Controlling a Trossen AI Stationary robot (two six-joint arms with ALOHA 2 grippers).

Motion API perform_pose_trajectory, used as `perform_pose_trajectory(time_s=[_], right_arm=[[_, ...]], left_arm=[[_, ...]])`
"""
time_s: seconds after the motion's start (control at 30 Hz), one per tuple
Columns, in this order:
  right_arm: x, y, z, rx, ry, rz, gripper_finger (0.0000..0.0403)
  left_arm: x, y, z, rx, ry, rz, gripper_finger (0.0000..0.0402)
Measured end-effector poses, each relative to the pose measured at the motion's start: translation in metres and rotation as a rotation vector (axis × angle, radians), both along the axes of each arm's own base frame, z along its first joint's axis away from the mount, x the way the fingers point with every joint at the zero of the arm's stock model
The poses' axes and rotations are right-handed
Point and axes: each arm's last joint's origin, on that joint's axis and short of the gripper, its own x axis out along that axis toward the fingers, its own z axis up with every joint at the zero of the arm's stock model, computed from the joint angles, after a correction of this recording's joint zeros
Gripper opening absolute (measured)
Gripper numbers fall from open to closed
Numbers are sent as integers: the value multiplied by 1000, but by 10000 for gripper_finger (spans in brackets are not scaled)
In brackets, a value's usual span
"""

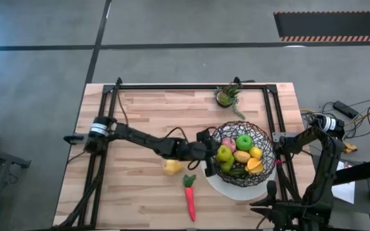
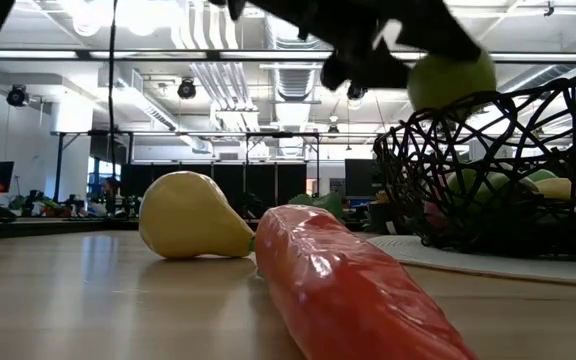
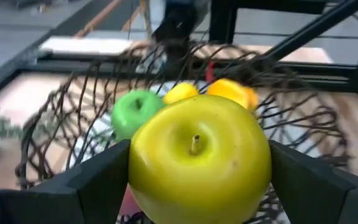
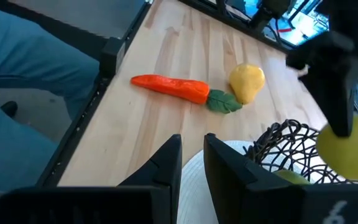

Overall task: Build produce basket
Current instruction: Put the green apple into the wire basket, then put the carrot into the wire basket

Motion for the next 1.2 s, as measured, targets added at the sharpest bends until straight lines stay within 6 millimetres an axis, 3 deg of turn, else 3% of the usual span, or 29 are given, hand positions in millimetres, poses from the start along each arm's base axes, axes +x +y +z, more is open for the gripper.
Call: perform_pose_trajectory(time_s=[0.2, 0.53, 0.77, 1.03, 1.2], right_arm=[[0, 0, -1, 5, 0, -4, 59], [-1, -2, -6, -9, 4, -5, 59], [-1, -4, -10, -12, 5, -5, 59], [-1, -4, -12, -10, 4, -5, 59], [-1, -4, -13, -7, 4, -5, 59]], left_arm=[[7, 22, -24, -50, 80, 77, 322], [8, 33, -34, -105, 91, 125, 346], [11, 47, -33, -186, 100, 27, 373], [11, 65, -31, -211, 97, 46, 398], [7, 62, -1, -191, 23, 47, 399]])
